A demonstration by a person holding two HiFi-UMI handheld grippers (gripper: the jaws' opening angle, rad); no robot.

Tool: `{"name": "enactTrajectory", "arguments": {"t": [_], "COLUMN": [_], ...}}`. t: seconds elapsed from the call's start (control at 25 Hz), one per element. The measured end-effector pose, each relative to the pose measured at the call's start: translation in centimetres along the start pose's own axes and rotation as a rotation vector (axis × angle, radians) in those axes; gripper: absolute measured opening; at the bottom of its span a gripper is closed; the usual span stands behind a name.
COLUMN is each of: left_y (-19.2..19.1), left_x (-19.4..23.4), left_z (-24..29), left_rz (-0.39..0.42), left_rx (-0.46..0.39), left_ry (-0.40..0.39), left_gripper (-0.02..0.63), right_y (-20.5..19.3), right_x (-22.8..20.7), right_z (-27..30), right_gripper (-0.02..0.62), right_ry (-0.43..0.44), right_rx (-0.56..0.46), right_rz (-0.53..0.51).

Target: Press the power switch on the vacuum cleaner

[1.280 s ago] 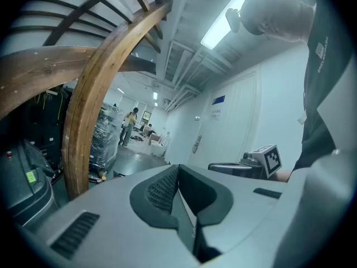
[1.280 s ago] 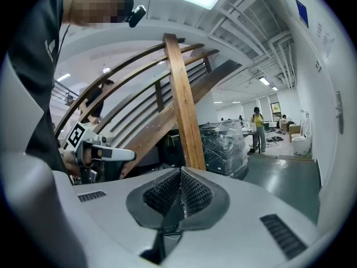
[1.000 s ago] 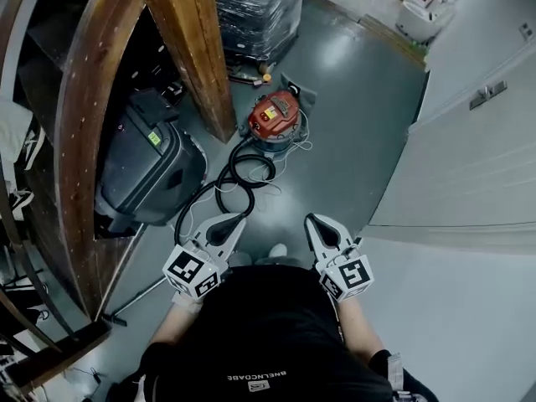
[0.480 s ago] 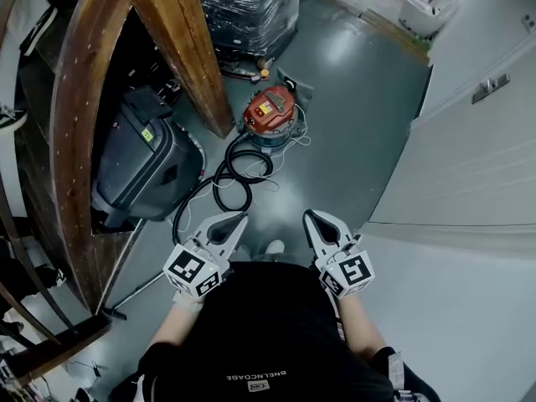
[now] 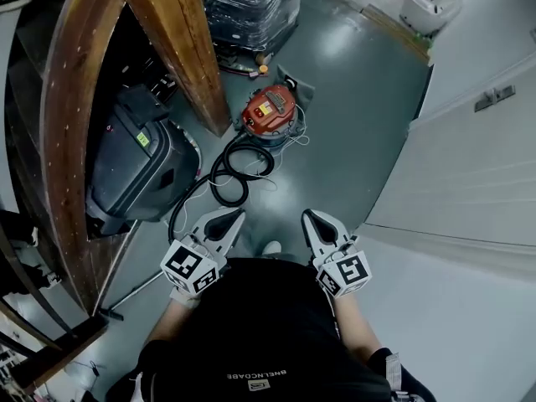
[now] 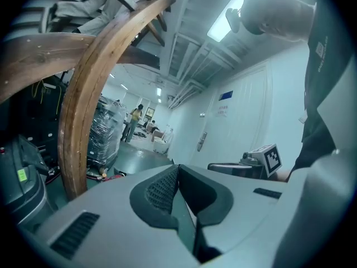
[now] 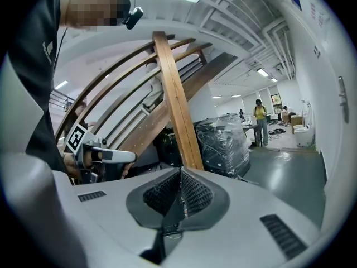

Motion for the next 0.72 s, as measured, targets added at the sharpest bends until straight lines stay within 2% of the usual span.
{"name": "enactTrajectory", "arguments": {"t": [0.44, 0.72], "left_y": [5.2, 6.7], "left_x": [13.9, 19.4], "left_z": [-0.6, -2.0], "left_rz": [-0.010, -0.026], "left_rx": [0.011, 0.001], "left_ry": [-0.033, -0.009], "left_gripper": [0.015, 0.015], "right_y": [2.8, 4.1], "right_x": [-0.5, -0.9], "right_z": [13.7, 20.2], "right_gripper": [0.028, 0.028], "right_ry": [-0.022, -0.026], "right_rx": [0.064, 0.125], "right_rz": [-0.052, -0.094]}}
Point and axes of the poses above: the fingertips, and each gripper's own axes: z forward along the fingers, x to its left, y out of its top, the point moved 2 cm from there along -z, backward along the fingers, and after that the axes turned 4 degrees about -z, right-handed, at the moved point
